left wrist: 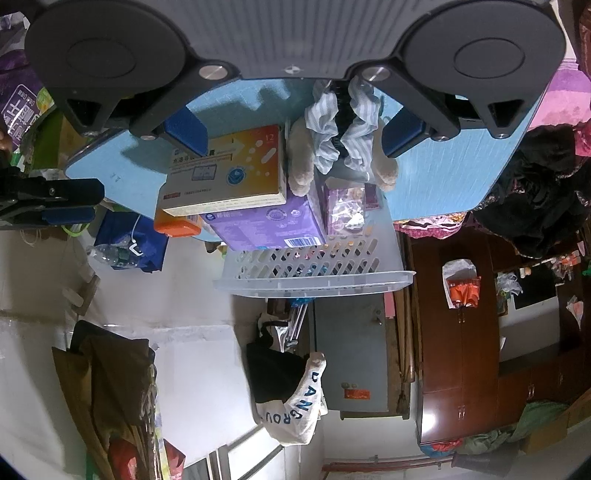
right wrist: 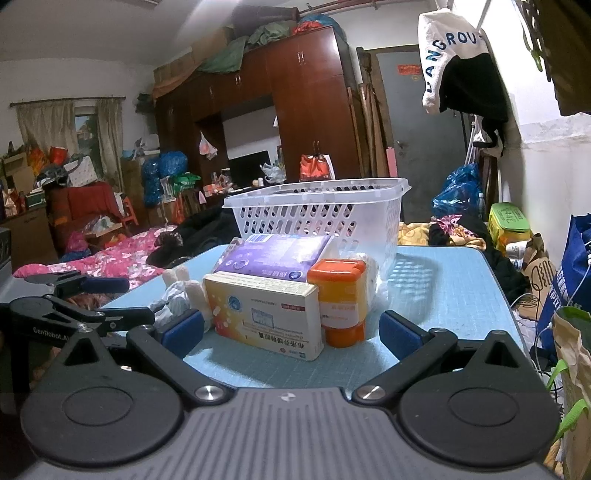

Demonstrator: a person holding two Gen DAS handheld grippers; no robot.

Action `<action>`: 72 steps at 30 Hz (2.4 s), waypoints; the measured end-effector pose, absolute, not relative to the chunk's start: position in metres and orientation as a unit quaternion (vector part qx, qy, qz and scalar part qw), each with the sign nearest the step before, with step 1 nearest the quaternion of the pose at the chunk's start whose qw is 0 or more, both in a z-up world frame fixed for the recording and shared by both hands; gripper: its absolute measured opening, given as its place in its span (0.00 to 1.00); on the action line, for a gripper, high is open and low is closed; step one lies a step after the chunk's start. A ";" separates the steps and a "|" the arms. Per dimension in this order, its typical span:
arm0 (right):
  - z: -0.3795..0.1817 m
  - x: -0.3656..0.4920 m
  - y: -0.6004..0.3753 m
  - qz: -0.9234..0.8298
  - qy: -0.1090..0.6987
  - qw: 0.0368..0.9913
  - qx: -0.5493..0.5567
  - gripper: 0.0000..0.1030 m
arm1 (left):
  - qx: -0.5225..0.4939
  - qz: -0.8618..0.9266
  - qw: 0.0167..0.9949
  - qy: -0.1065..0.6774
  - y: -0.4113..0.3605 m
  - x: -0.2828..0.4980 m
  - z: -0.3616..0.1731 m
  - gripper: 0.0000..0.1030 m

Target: Organize objects

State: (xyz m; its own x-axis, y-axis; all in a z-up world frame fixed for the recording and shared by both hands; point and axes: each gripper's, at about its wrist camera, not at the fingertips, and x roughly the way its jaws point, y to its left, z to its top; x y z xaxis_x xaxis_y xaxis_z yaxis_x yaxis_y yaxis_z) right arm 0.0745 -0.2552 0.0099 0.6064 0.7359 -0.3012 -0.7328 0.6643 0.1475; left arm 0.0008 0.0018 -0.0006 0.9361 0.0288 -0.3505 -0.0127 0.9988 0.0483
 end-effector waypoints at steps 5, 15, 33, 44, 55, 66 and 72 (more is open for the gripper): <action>0.010 0.074 -0.255 0.409 0.171 0.896 0.005 1.00 | 0.017 0.005 0.984 0.178 0.004 0.000 0.000 0.98; 0.010 0.075 -0.255 0.408 0.172 0.897 0.000 1.00 | 0.019 0.004 0.984 0.180 0.002 0.001 -0.001 0.98; 0.009 0.075 -0.253 0.408 0.174 0.896 -0.005 1.00 | 0.013 -0.004 0.983 0.183 0.001 0.003 -0.002 0.98; 0.008 0.075 -0.251 0.407 0.175 0.896 -0.008 1.00 | 0.013 -0.014 0.982 0.187 0.003 0.002 -0.002 0.98; 0.007 0.075 -0.251 0.407 0.176 0.896 -0.008 1.00 | 0.011 -0.010 0.982 0.188 0.003 0.003 -0.002 0.98; 0.003 0.075 -0.260 0.360 0.096 0.928 0.019 1.00 | 0.009 0.023 0.991 0.132 0.015 -0.001 0.000 0.98; -0.003 0.077 -0.258 0.372 0.090 0.924 -0.001 1.00 | 0.025 0.037 0.993 0.110 0.017 0.005 0.000 1.00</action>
State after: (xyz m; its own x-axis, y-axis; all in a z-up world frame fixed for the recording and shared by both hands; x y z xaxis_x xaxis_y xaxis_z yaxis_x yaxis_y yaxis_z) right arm 0.0774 -0.2575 -0.0025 0.7063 0.6877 -0.1677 -0.6881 0.7227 0.0657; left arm 0.0049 0.0174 -0.0001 0.9730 0.0783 -0.2169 -0.0673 0.9961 0.0576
